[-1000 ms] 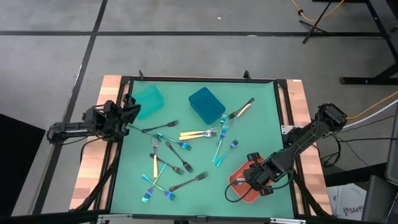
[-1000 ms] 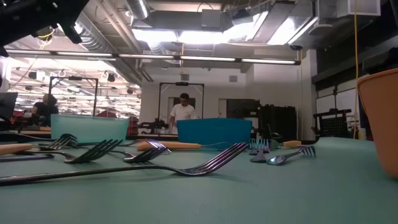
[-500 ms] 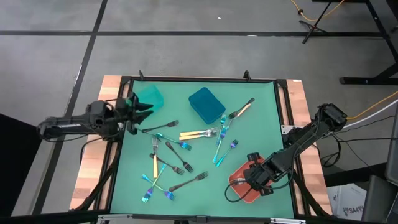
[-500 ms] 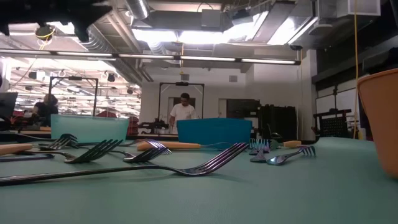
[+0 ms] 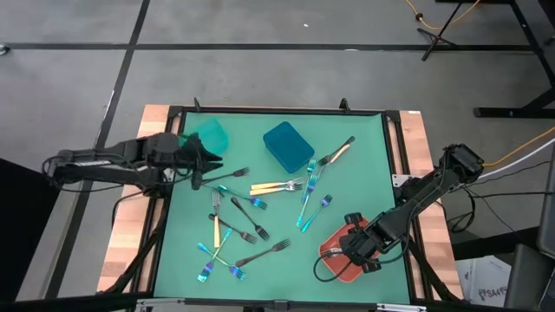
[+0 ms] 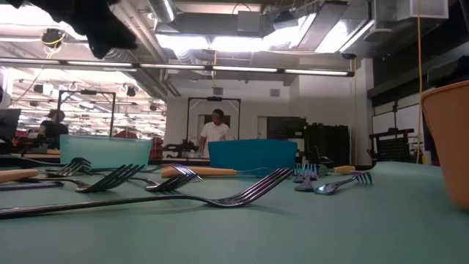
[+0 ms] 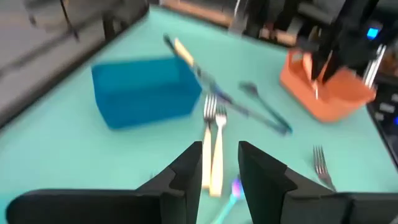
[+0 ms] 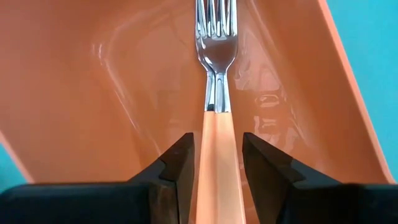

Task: Sort silverware by color (type)
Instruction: Put the black fork into the green bin

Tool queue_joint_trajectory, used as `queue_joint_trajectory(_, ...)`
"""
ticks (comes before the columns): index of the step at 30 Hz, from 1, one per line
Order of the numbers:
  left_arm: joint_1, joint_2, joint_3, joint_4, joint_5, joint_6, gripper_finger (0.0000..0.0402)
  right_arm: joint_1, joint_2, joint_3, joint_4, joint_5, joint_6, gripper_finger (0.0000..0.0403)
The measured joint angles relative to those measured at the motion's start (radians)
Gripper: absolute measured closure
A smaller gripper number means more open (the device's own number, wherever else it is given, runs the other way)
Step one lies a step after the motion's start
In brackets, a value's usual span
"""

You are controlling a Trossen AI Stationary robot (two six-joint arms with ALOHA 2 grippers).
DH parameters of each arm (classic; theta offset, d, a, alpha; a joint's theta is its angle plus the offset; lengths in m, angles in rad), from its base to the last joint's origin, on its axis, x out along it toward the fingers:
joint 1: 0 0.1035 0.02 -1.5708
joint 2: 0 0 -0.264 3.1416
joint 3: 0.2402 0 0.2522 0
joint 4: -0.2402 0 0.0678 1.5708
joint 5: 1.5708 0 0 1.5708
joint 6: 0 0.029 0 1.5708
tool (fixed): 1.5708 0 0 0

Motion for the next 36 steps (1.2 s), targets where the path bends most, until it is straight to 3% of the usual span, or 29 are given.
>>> queue_joint_trajectory(15,0.000,0.217,0.014,-0.405,0.017,0.002,0.0305,0.000,0.000,0.000,-0.001,0.000,0.000,0.0278)
queue_joint_trajectory(36,-0.058,0.542,0.014,-0.412,0.002,0.002,0.0305,0.000,0.000,0.000,-0.001,0.000,0.000,0.0278)
